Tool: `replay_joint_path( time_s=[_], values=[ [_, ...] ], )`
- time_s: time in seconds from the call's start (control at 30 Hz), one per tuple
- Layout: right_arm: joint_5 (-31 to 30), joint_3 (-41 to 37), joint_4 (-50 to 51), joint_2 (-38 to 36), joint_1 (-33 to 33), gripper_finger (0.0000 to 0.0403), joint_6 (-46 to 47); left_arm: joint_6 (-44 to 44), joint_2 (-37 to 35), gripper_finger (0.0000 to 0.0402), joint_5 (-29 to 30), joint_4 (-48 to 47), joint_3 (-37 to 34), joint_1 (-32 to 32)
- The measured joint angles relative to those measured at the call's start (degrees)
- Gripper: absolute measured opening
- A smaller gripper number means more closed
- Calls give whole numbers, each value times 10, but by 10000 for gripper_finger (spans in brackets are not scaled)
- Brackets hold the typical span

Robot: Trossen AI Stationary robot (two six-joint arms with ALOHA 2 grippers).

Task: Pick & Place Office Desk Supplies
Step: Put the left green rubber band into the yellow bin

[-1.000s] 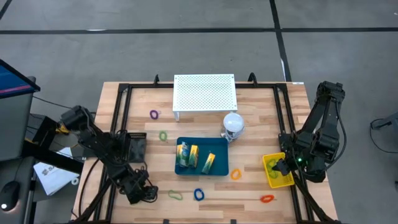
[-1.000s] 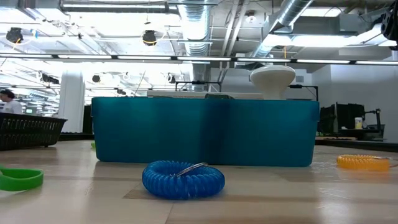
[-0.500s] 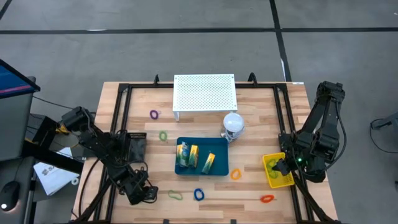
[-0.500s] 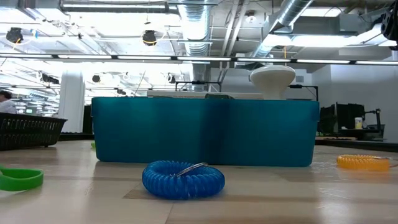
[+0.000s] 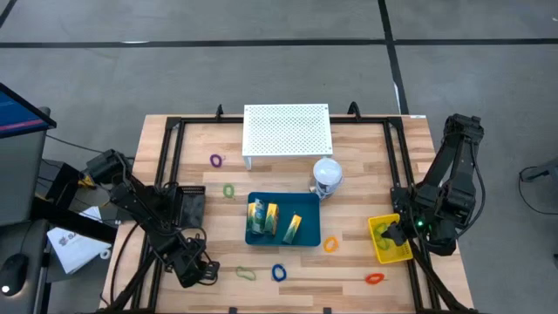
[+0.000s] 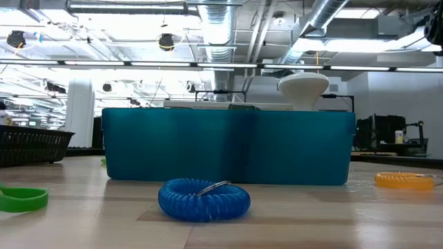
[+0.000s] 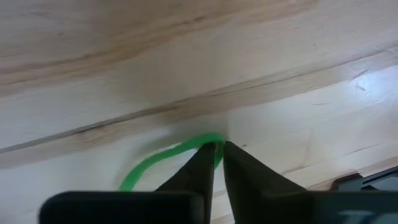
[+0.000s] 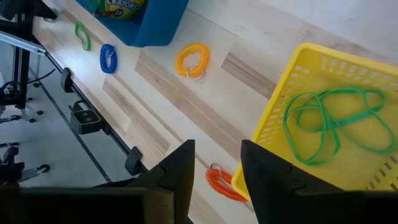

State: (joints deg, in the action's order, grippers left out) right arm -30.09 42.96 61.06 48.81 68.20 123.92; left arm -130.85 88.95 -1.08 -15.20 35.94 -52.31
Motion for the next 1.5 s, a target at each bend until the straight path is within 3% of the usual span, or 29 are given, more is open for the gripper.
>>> replay_joint_path(
  time_s=[0.1,0.37,0.57,0.73,0.87,1.1,1.3,1.5],
  values=[
    [0,0,1,0,0,128,0,1,0,6,1,-5,0,0],
    [-13,0,2,0,0,128,0,16,-12,1,8,-9,-1,-1],
    [-13,0,4,0,0,128,-7,47,-46,0,69,-30,-5,0],
    [-15,0,4,0,0,128,-8,113,-87,0,119,-9,-5,0],
    [-15,0,7,0,0,128,-9,215,-126,0,156,32,-4,13],
    [-59,0,11,0,0,128,-14,425,-181,0,152,171,-2,100],
    [-151,0,-32,-2,-1,128,-56,539,-223,0,124,246,-2,202],
    [-165,0,-98,-1,-52,128,-159,597,-229,0,32,359,-2,300]
  ],
)
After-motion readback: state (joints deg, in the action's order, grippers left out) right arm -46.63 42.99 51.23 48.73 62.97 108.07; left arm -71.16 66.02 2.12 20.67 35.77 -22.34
